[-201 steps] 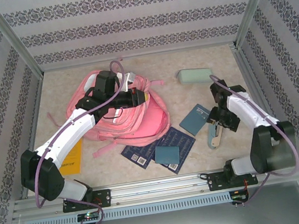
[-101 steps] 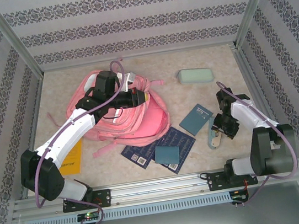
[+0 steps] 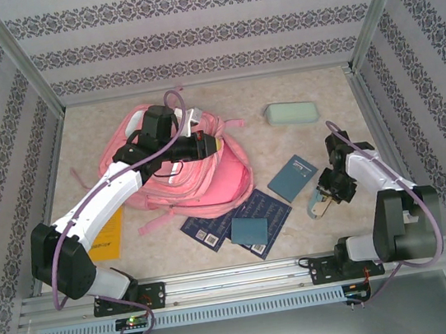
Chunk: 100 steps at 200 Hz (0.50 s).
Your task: Pack the student bag
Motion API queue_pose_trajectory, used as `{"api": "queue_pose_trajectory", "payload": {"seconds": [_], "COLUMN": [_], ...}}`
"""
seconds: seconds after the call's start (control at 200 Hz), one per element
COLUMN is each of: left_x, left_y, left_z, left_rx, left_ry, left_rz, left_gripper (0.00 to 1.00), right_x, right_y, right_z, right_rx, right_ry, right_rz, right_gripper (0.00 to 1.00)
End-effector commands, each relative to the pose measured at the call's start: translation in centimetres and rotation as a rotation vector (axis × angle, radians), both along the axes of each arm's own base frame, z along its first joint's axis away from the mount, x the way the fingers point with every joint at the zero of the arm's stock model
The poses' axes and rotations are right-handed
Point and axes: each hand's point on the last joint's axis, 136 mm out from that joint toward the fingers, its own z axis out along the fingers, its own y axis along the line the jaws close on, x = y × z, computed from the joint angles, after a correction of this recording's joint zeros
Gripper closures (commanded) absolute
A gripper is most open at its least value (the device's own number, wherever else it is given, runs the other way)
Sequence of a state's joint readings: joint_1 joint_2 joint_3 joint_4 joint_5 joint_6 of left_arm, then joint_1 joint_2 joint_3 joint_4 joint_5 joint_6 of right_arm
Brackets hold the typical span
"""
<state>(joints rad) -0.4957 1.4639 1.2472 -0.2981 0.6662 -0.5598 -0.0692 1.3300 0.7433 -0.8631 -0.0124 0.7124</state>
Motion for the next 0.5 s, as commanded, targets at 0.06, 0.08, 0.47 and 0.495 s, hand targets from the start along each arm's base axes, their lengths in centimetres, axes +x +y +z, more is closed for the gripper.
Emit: {"api": "queue_pose_trajectory", "payload": {"seconds": [0.06, 0.08, 0.47, 0.495], "left_x": [-0.4, -0.4, -1.5, -1.7], "left_y": [-0.9, -0.9, -0.8, -0.7], "left_z": [3.9, 4.0, 8.1, 8.6], "left_rx": [-0.085, -0.084, -0.034, -0.023], "left_ry": [-0.095, -0.094, -0.138, -0.153], "left_rz": [-0.061, -0.064, -0.127, -0.137], "left_gripper": [1.00, 1.00, 1.00, 1.00], "right_x": [-0.3, -0.2, 6.3, 6.6], "right_y": [-1.2, -1.1, 10.1, 11.1], "right_z": [2.7, 3.1, 16.2, 17.1], "right_rx": [-0.067, -0.069, 0.240, 0.274], "right_ry": [-0.077, -0.094, -0.666, -0.697], "right_rz": [-0.042, -0.038, 0.274, 0.293], "right_gripper": [0.98, 0.99, 1.00, 1.00]}}
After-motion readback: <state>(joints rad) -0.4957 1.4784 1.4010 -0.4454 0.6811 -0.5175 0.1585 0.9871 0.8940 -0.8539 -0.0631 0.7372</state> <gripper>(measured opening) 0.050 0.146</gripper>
